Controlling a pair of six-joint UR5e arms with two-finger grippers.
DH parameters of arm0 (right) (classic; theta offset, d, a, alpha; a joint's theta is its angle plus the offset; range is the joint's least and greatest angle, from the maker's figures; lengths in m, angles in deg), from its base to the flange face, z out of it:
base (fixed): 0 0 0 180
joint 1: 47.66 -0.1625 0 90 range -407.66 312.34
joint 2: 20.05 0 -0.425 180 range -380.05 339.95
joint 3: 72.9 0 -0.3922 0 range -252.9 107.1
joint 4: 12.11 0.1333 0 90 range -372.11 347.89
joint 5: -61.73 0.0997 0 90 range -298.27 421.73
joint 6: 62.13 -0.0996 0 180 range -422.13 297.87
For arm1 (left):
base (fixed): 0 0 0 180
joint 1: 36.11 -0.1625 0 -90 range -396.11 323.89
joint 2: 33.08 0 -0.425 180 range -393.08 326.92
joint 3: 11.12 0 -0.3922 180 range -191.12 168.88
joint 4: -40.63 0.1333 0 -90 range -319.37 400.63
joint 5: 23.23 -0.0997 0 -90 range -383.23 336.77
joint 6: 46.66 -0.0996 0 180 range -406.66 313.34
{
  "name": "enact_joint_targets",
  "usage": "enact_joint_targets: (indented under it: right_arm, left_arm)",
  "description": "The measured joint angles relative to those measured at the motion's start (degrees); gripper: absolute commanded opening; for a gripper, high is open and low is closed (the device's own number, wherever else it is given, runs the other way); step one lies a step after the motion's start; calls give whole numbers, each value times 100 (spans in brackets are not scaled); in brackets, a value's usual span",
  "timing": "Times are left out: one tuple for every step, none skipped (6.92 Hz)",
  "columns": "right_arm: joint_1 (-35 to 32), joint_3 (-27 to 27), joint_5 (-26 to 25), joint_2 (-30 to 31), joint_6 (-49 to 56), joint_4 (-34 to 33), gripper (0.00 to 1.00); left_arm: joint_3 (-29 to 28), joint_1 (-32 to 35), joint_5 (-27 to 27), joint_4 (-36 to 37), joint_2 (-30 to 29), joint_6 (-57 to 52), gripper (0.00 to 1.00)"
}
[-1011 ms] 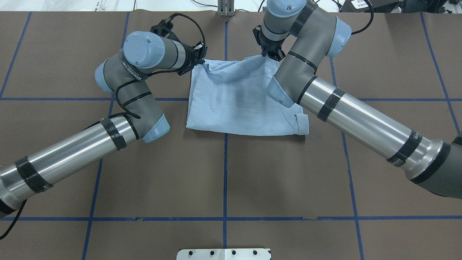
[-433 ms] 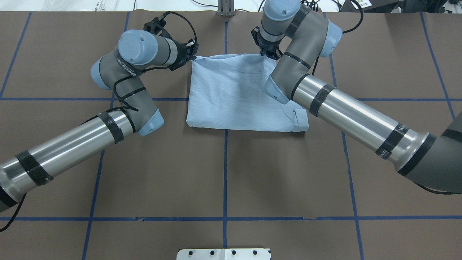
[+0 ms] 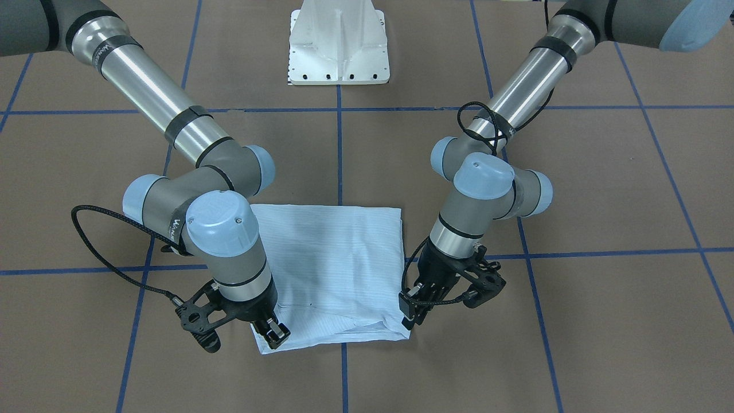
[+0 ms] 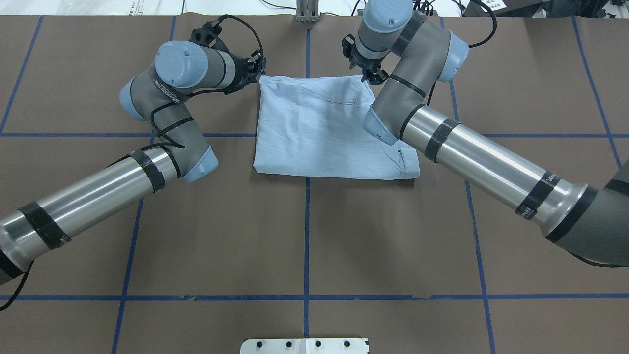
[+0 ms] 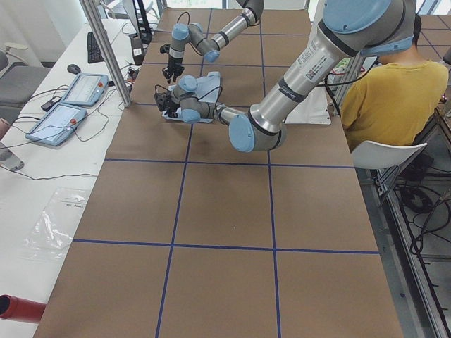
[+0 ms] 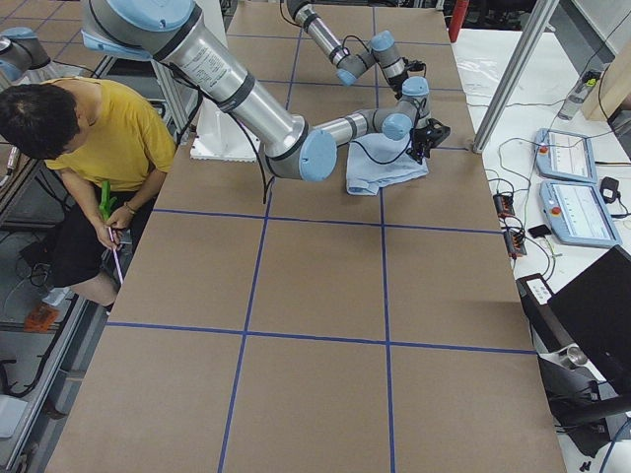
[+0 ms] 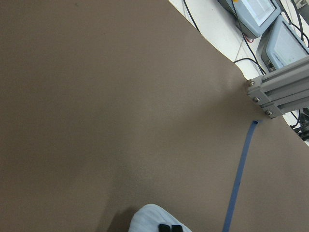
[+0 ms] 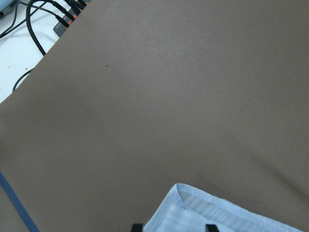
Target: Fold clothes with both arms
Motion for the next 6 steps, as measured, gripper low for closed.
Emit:
enact_joint_targets:
  right_arm:
    - [-128, 322, 140, 237, 137, 9, 100]
    - [-276, 570, 325, 466, 372, 13, 100]
    - [-426, 717, 498, 670, 770, 14, 100]
    - [-640, 866, 719, 970, 1528, 10, 100]
    - [-970, 978, 1004, 1343, 2656, 1, 100]
    - [-1414, 1030, 1360, 1736, 4010, -20, 100]
  left_arm:
    - [6, 81, 23, -9, 10, -85, 100]
    - [67, 166, 98, -2, 59, -286, 100]
    - [285, 285, 324, 23, 282, -682, 100]
    - [708, 513, 705, 64, 769, -1344, 100]
    - [1141, 862, 1106, 107, 1318, -2229, 100]
    - [1510, 1267, 1548, 126, 1869, -3239, 100]
